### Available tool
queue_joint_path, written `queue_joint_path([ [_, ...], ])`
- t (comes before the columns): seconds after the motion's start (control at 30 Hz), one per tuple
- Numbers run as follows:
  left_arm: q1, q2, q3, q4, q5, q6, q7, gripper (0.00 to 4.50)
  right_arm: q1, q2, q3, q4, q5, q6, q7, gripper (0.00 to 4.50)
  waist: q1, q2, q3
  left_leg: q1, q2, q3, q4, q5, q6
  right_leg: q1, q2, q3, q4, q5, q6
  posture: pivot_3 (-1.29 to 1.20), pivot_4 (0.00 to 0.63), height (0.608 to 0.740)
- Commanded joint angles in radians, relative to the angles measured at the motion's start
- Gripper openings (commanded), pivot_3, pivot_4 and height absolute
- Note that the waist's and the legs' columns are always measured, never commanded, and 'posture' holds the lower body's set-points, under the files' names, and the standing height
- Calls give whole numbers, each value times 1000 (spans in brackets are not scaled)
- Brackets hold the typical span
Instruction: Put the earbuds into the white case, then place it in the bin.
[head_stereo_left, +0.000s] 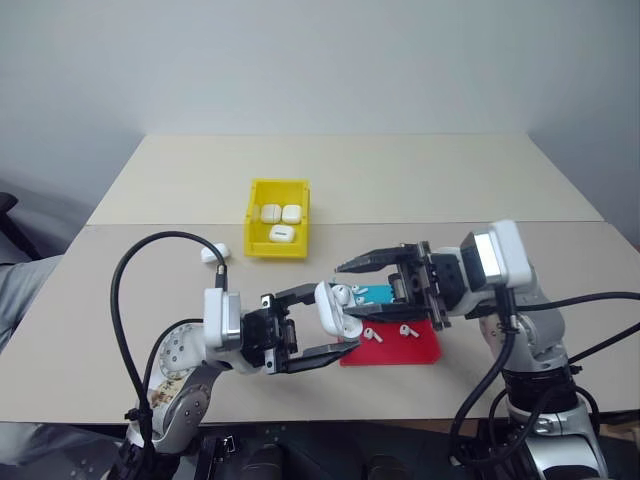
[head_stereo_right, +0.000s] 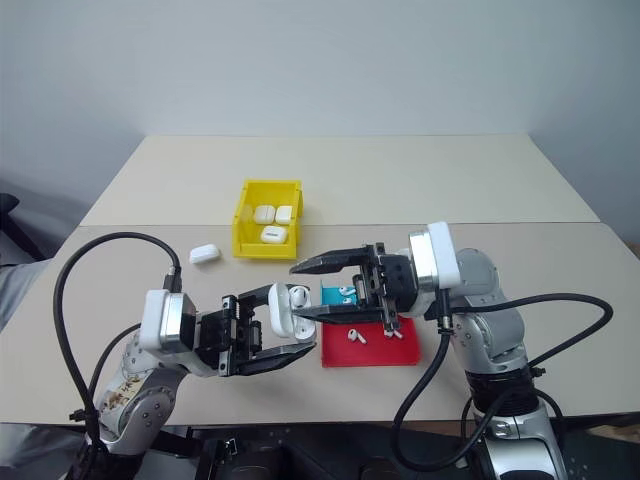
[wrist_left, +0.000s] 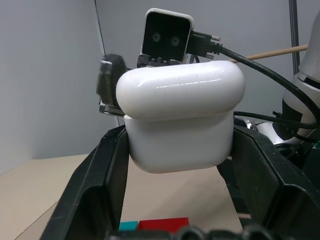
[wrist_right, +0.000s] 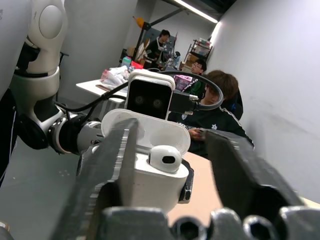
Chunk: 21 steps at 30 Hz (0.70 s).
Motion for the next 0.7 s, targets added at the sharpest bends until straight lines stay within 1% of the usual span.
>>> queue_joint_path([
  [0.03, -18, -12, 12, -37, -7, -9, 11, 2786, 10, -11, 31, -15, -22, -23, 25, 3313, 0, 0, 0, 0, 0, 0, 0, 0, 0, 0, 0, 0, 0, 0, 0, 0, 150, 740],
  [0.1, -20, -13, 13, -33, -5, -9, 11, 2786, 9, -16, 29, -14, -25, -26, 19, 3313, 0, 0, 0, 0, 0, 0, 0, 0, 0, 0, 0, 0, 0, 0, 0, 0, 150, 740],
  [0.2, -19, 2, 21, -2, 38, -24, 9, 2786, -3, -44, 5, -9, -16, -10, 18, 3313, 1, 0, 0, 0, 0, 0, 0, 0, 0, 0, 0, 0, 0, 0, 0, 0, 150, 740],
  [0.3, -9, 29, 48, 55, 84, -58, -12, 2786, -56, -140, -3, 12, -47, 80, -10, 3313, 1, 0, 0, 0, 0, 0, 0, 0, 0, 0, 0, 0, 0, 0, 0, 0, 150, 740],
  [0.43, 33, 65, 93, 97, 120, -109, -33, 2786, -114, -272, 40, 71, -215, 93, -32, 3313, -3, 0, 0, 0, 0, 1, 0, 0, 0, -1, 0, 0, 0, 0, 0, 0, 150, 740],
  [0.53, 84, 86, 114, 103, 146, -146, -41, 2786, -181, -375, 134, 131, -341, 174, -13, 3313, -2, 0, 0, 0, 0, 1, -1, 0, 0, -1, 0, 0, -1, 0, 0, 0, 150, 740],
  [0.6, 123, 93, 127, 96, 160, -157, -29, 2786, -231, -404, 203, 188, -456, 178, -30, 3313, -3, 0, 0, -1, 0, 1, -1, 0, 0, -1, 0, 1, -1, 0, 0, 0, 150, 740],
  [0.7, 178, 98, 141, 88, 181, -180, -19, 2786, -311, -399, 279, 283, -554, 160, -13, 3313, -5, 0, 0, 0, 1, 1, 0, 0, 0, -1, 0, 2, -1, 0, 0, 0, 150, 740],
])
